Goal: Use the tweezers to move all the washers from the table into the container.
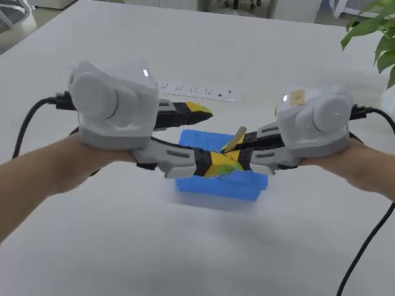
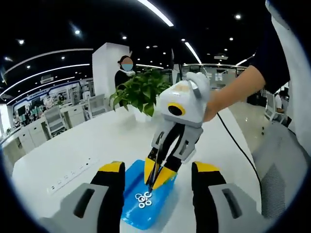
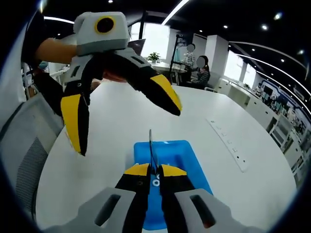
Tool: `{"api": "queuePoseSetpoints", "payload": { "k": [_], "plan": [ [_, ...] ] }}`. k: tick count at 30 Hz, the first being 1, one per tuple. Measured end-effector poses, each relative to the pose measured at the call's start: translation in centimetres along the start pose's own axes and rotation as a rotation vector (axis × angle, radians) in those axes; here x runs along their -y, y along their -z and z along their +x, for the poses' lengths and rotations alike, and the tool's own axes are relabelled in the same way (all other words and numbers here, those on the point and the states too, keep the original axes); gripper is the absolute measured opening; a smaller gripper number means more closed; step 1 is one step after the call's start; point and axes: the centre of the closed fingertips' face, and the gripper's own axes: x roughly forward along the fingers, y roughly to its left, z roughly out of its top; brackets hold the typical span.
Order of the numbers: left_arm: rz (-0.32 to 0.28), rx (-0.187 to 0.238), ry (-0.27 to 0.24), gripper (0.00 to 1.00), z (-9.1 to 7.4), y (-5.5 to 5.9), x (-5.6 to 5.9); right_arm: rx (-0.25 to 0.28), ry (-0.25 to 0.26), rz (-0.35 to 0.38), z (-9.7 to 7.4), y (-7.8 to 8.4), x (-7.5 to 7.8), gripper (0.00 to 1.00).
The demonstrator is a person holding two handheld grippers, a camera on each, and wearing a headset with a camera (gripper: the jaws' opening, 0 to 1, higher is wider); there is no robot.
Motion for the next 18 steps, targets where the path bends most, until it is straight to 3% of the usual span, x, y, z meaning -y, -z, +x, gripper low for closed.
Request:
{"api": "queuePoseSetpoints", "payload": {
  "k": [5,8,9,14,16,18],
  "plan": [
    [0.034,-0.049,0.090,0.44,1.2,0.8,0.6,-0.007,-0.010,-0.009,0.0,0.1,-0.3,0.08],
    [0.071,-0.072,0.134,0.29,1.4,0.9,1.0,-0.011,-0.013,-0.011,-0.1,0.2,-0.4,0.08],
    [0.079,-0.073,0.141,0.24,1.4,0.8,1.1,-0.011,-0.014,-0.010,-0.1,0.2,-0.4,0.08],
    [0.076,-0.052,0.152,0.22,1.5,0.2,1.1,-0.017,-0.024,-0.015,0.0,0.4,-0.8,0.08],
    [0.090,-0.051,0.164,0.16,1.5,0.1,1.3,-0.021,-0.029,-0.019,0.1,0.4,-0.9,0.08],
    [0.111,-0.079,0.173,0.08,1.5,0.3,1.5,-0.024,-0.032,-0.022,0.1,0.4,-1.0,0.08]
  ]
}}
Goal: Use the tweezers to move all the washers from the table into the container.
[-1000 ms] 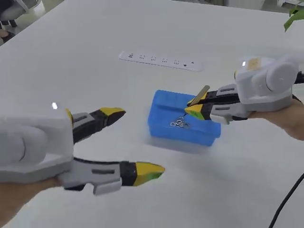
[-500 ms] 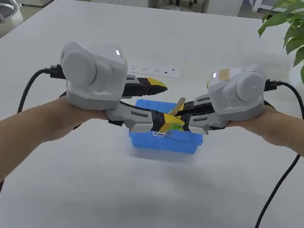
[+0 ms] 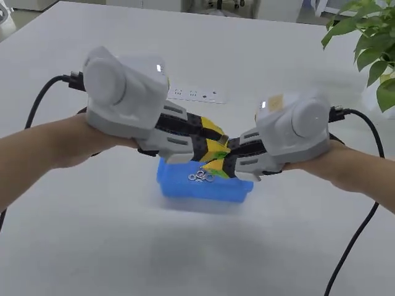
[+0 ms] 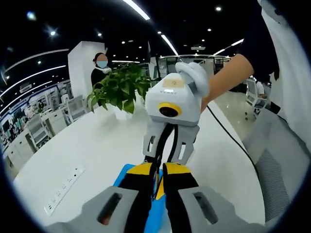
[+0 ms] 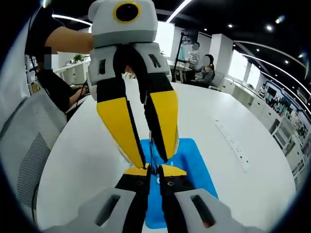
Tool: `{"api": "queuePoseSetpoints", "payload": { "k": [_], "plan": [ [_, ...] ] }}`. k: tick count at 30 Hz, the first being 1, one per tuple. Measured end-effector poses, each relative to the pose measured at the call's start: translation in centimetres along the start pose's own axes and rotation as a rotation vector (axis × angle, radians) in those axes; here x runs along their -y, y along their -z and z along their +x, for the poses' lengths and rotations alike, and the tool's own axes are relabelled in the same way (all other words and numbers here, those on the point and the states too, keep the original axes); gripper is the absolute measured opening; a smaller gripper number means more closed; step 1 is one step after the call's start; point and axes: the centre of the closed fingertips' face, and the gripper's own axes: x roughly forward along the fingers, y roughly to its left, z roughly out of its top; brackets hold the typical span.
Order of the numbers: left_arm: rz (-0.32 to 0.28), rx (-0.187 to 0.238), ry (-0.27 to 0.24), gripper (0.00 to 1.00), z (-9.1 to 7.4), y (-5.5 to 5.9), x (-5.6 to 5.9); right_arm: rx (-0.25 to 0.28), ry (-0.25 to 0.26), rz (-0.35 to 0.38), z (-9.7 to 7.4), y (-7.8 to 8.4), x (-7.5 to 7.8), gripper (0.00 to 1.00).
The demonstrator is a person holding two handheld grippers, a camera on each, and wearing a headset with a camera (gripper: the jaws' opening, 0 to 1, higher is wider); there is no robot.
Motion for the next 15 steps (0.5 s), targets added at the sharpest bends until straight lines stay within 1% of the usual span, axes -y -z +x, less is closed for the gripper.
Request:
{"api": "queuePoseSetpoints", "payload": {
  "k": [1,2,3,4,5,6,7,15],
  "plan": [
    [0.026,-0.014,-0.009,0.08,-0.03,0.12,-0.13,-0.001,-0.004,-0.004,0.01,-0.01,-0.09,0.08],
    [0.033,-0.022,0.001,0.07,-0.07,0.19,0.00,-0.008,-0.006,-0.007,0.08,0.06,-0.16,0.08],
    [0.071,-0.034,0.010,0.07,-0.09,0.25,0.16,-0.010,-0.009,-0.014,0.10,0.10,-0.18,0.08],
    [0.115,-0.042,-0.007,0.07,-0.12,0.26,-0.10,-0.011,-0.009,-0.014,0.12,0.13,-0.17,0.08],
    [0.125,-0.051,-0.001,0.06,-0.14,0.35,0.06,-0.014,-0.005,-0.014,0.12,0.18,-0.07,0.08],
    [0.133,-0.049,0.005,0.06,-0.15,0.34,0.27,-0.015,-0.002,-0.018,0.12,0.24,0.08,0.08],
    [0.158,-0.051,-0.008,0.06,-0.21,0.30,0.09,-0.015,0.000,-0.017,0.11,0.22,0.14,0.08],
    [0.177,-0.029,-0.026,0.05,-1.00,-0.45,-0.24,0.007,0.027,-0.035,-0.29,-0.58,0.64,0.09]
  ]
}}
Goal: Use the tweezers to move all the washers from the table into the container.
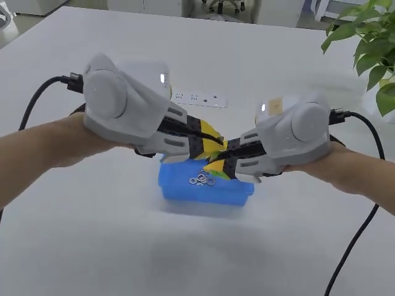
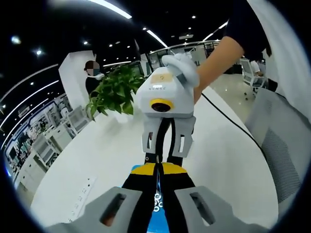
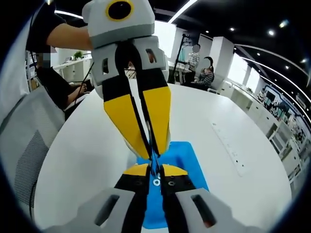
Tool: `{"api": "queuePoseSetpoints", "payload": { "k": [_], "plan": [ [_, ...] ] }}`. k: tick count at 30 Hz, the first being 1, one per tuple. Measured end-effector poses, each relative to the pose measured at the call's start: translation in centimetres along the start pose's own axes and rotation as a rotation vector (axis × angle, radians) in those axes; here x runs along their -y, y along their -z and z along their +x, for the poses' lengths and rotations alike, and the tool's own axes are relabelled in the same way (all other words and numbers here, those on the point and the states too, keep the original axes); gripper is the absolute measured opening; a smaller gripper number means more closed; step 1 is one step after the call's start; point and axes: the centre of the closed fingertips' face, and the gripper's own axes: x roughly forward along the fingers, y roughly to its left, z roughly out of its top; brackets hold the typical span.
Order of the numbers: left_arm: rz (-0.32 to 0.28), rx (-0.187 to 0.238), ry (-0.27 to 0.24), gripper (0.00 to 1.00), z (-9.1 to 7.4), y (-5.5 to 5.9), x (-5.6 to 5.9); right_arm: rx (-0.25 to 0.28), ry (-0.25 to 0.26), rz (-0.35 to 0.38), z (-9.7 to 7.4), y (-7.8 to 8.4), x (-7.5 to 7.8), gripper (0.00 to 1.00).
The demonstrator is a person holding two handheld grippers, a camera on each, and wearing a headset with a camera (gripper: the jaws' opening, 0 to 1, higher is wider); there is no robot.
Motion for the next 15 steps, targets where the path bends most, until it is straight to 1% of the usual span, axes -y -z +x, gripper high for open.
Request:
{"api": "queuePoseSetpoints", "payload": {
  "k": [4,7,9,13,15],
  "plan": [
    [0.018,0.013,-0.001,0.05,-0.8,-0.5,0.2,0.013,0.009,-0.010,-0.4,-0.6,-0.2,0.11],
    [0.024,0.029,0.003,0.05,-1.5,-1.0,0.6,0.029,0.005,-0.023,-0.9,-1.3,-0.8,0.11],
    [0.024,0.050,0.007,0.05,-2.0,-1.5,1.0,0.043,-0.002,-0.026,-1.3,-1.7,-1.3,0.11],
    [0.005,0.080,0.004,0.05,-2.9,-1.7,1.8,0.046,-0.012,-0.036,-2.1,-1.9,-2.3,0.11],
    [-0.013,0.098,0.008,0.05,-3.3,-1.8,2.4,0.045,-0.019,-0.046,-2.5,-1.9,-3.0,0.10]
  ]
}}
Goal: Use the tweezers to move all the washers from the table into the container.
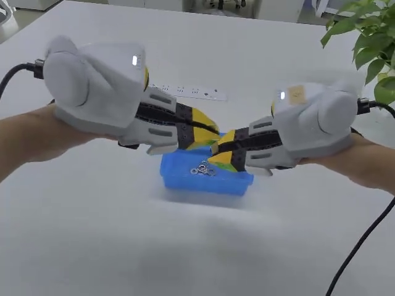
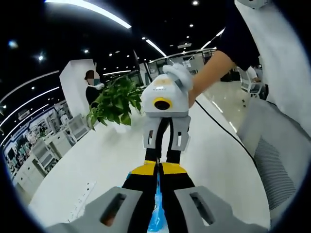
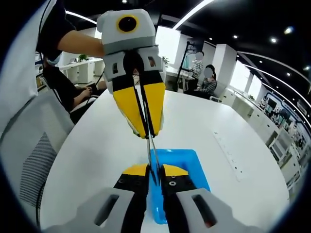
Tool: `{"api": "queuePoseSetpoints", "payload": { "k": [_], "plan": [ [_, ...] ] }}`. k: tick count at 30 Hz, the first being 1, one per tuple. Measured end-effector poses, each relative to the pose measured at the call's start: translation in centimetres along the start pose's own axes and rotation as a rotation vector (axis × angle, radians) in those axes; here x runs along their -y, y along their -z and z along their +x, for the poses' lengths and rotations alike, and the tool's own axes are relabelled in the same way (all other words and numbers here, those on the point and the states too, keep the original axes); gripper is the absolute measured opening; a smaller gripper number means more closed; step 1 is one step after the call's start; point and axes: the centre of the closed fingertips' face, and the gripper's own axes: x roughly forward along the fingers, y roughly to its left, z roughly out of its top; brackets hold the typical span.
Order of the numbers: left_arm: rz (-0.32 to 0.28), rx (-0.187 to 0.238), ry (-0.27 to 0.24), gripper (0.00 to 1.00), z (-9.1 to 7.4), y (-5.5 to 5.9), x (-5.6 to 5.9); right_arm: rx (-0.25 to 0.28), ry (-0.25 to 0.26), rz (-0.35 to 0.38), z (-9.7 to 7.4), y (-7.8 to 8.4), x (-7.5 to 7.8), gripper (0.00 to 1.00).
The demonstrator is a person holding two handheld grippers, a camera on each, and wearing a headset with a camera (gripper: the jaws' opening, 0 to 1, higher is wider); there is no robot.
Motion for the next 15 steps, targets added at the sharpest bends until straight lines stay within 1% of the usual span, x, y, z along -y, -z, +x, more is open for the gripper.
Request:
{"api": "queuePoseSetpoints", "payload": {
  "k": [5,6,7,10,12,14,15],
  "plan": [
    [-0.029,0.016,-0.002,0.05,-0.7,0.2,1.3,-0.019,-0.012,-0.026,-1.0,0.1,-1.2,0.09],
    [-0.041,0.026,0.000,0.05,-0.8,0.1,1.6,-0.021,-0.020,-0.026,-1.1,0.1,-1.6,0.09],
    [-0.048,0.033,0.003,0.05,-0.9,0.1,1.7,-0.023,-0.024,-0.027,-1.2,0.1,-1.7,0.09],
    [-0.053,0.036,0.010,0.05,-0.8,0.2,2.2,-0.041,-0.035,-0.032,-1.2,0.3,-2.3,0.09],
    [-0.061,0.041,0.020,0.05,-0.8,0.5,2.7,-0.053,-0.048,-0.028,-1.2,0.6,-2.7,0.09],
    [-0.086,0.046,0.020,0.05,-0.8,0.9,3.0,-0.068,-0.059,-0.027,-1.2,0.9,-3.2,0.09],
    [-0.103,0.047,0.021,0.05,-0.9,1.3,3.3,-0.076,-0.065,-0.025,-1.2,1.1,-3.5,0.09]
  ]
}}
